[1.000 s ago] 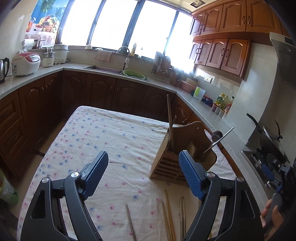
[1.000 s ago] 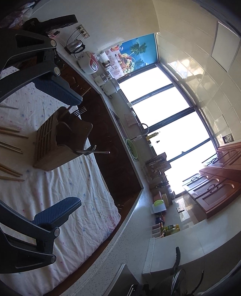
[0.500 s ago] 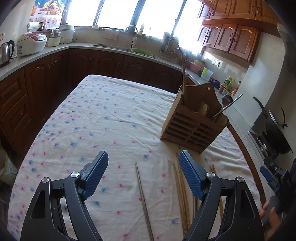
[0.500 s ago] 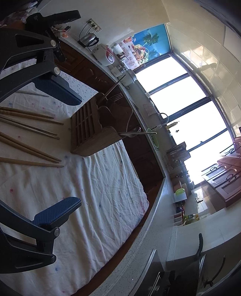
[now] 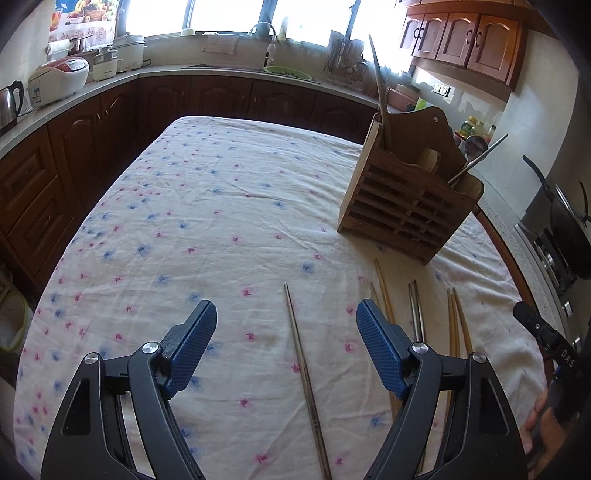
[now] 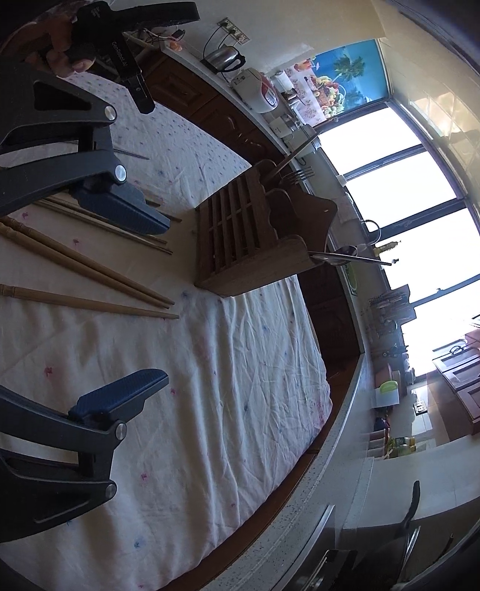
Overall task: Organize utensils
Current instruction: 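Close the left gripper on a metal chopstick while the right grasps a wooden chopstick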
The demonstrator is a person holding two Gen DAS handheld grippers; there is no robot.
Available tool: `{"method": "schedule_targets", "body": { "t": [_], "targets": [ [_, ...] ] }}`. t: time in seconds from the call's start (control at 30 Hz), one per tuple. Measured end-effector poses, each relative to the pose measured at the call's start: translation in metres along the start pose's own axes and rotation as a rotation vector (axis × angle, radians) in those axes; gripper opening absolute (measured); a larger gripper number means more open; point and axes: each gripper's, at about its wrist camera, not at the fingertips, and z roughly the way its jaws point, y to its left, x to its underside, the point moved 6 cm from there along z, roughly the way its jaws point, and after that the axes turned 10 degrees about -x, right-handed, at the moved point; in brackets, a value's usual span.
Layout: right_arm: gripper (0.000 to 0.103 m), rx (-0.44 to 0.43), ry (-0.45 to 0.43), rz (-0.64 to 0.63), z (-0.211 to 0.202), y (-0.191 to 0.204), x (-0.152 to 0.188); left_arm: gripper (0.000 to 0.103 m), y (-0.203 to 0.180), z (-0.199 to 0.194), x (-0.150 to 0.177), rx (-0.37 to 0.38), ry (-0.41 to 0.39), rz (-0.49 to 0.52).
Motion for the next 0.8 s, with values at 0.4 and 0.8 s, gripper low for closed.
{"method": "schedule_targets", "body": {
  "t": [0.4,0.8],
  "targets": [
    [0.041,0.057,0.147,-0.018,0.043,-0.014,0.018,0.048,-0.012,0.038,0.014,-0.018,0.130,0.076],
    [0.026,0.145,0.259,-0.139,0.088,-0.014,0.023,0.020,-0.023,0.065,0.009,-0.064,0.145,0.148]
  ]
}}
